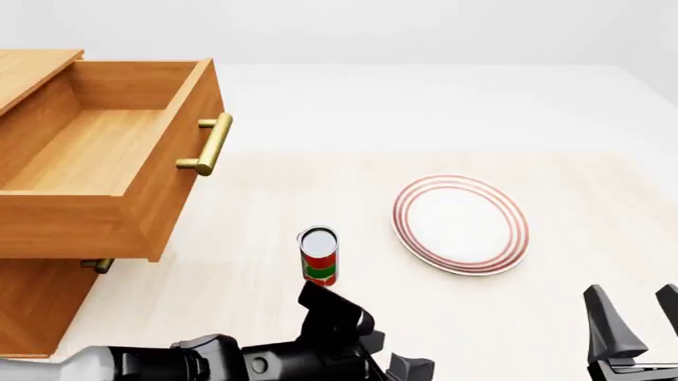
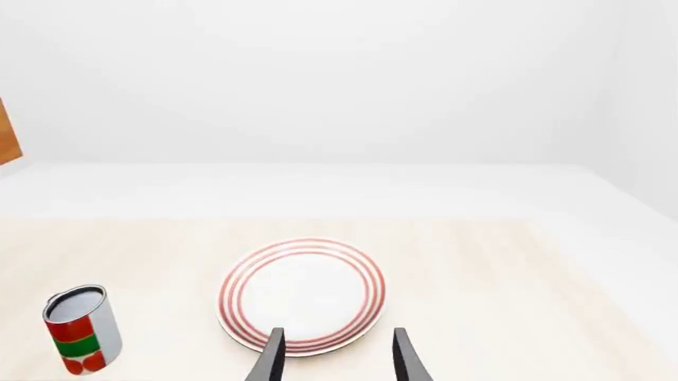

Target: Put the bowl in the top drawer of the cabinet.

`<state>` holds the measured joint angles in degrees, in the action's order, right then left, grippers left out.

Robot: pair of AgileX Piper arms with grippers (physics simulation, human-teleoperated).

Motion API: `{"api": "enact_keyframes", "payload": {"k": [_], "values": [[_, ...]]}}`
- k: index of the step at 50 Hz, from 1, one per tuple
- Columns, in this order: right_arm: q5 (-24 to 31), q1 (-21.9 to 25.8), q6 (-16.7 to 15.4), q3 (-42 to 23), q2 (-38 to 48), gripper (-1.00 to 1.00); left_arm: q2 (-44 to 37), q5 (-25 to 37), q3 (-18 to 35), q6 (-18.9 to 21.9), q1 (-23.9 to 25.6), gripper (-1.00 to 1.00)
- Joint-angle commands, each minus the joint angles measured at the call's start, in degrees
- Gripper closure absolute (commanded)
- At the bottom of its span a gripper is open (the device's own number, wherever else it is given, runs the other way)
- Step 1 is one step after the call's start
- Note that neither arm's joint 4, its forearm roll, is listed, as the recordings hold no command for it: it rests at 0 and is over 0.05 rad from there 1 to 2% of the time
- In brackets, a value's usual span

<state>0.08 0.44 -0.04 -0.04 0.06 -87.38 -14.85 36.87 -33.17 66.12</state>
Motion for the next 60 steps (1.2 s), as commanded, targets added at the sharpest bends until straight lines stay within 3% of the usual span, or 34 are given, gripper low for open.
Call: {"api": "enact_keyframes", "payload": {"k": [1, 60], "values": [[0.0, 0.0, 0.0, 0.0, 0.0, -1.0, -3.3, 0.1, 2.9, -0.6, 1.4, -1.0], [0.0, 0.1, 0.0, -0.1, 0.0, -1.0, -12.3, -0.7, 9.2, -4.4, 5.9, -1.0]]}}
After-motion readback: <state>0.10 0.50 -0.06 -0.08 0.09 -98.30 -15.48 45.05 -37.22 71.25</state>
